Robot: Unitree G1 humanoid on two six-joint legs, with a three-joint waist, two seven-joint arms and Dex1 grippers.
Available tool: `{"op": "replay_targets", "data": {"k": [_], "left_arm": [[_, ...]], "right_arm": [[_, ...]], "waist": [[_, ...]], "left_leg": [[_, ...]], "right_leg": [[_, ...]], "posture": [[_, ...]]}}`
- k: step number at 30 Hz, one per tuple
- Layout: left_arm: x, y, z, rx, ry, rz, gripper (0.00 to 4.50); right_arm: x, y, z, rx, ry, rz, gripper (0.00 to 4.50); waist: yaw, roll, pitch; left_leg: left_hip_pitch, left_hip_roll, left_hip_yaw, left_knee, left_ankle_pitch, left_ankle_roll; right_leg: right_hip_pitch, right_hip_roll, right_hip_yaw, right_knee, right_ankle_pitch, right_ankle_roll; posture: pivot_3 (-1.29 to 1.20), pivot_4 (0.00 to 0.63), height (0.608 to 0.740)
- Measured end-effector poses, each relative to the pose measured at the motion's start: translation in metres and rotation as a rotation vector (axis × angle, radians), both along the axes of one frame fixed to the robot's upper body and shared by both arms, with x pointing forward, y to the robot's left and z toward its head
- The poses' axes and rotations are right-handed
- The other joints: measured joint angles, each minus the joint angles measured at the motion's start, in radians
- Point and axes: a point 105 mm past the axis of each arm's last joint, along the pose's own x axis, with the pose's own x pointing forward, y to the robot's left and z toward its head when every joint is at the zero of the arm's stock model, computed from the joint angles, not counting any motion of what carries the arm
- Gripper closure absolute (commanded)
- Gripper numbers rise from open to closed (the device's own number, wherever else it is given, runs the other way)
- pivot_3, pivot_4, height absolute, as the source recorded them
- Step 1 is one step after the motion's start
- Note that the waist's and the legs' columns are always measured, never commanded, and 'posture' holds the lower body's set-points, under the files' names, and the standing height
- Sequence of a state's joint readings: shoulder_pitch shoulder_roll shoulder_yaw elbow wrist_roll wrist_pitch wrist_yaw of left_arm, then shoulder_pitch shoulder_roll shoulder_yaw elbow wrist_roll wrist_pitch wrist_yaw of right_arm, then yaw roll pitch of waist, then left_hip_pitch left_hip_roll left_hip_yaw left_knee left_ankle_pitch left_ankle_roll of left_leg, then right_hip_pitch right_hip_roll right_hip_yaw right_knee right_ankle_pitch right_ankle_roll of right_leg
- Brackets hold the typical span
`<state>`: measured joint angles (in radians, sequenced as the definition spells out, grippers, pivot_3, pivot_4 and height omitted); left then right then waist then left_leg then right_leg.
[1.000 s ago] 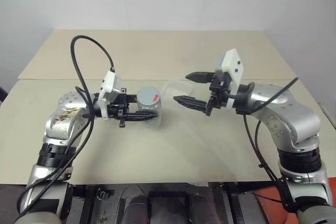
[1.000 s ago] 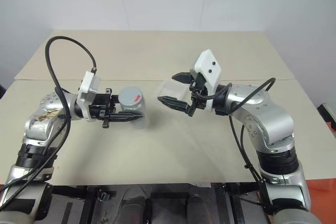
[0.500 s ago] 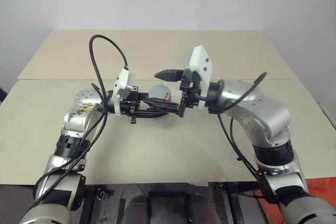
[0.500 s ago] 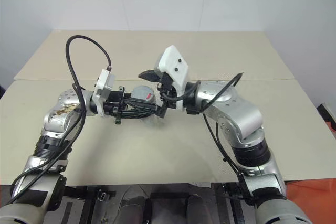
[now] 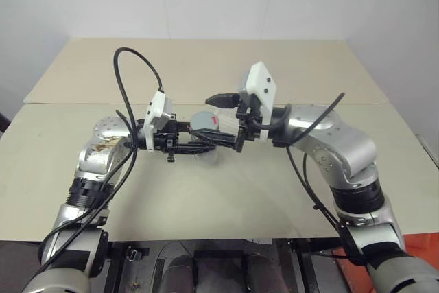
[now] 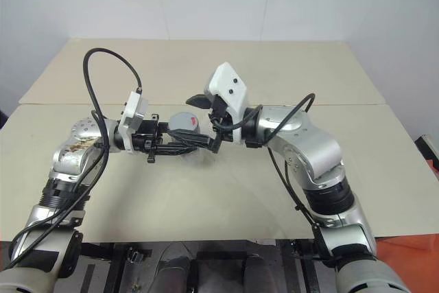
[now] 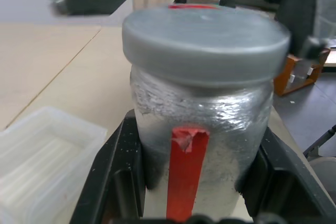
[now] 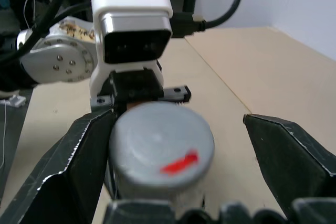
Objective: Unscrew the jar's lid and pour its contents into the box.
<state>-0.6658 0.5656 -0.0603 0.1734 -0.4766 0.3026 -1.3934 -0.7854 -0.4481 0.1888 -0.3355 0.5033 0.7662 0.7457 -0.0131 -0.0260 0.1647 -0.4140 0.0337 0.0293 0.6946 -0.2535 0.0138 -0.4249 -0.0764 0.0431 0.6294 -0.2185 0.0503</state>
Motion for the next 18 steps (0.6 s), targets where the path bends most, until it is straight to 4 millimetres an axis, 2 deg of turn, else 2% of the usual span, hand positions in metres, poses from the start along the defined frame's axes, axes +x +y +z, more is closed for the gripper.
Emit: {"op": "replay_targets", "data": {"k": [5,10,18], "left_arm": [[0.001,0.006,0.002,0.007,-0.006,0.017,2.57],[-0.006,0.007,0.005,0.005,-0.023,-0.015,2.57],[-0.008,0.006,0.006,0.003,-0.029,-0.023,2.57]], "right_arm": [[0.0,-0.013,0.0,-0.009,-0.003,-0.018,0.03],[0.017,-0.045,0.004,0.009,-0.012,-0.169,0.03],[0.015,-0.053,0.0,0.008,0.002,-0.172,0.03]], "waist": [[0.0,0.0,0.0],[0.002,0.0,0.0],[-0.001,0.0,0.0]], "left_leg": [[0.0,0.0,0.0,0.0,0.0,0.0],[0.0,0.0,0.0,0.0,0.0,0.0],[0.0,0.0,0.0,0.0,0.0,0.0]], "right_leg": [[0.0,0.0,0.0,-0.001,0.0,0.0],[0.0,0.0,0.0,-0.001,0.0,0.0],[0.0,0.0,0.0,-0.001,0.0,0.0]], "posture": [[0.0,0.15,0.74],[0.0,0.15,0.74],[0.0,0.15,0.74]]}}
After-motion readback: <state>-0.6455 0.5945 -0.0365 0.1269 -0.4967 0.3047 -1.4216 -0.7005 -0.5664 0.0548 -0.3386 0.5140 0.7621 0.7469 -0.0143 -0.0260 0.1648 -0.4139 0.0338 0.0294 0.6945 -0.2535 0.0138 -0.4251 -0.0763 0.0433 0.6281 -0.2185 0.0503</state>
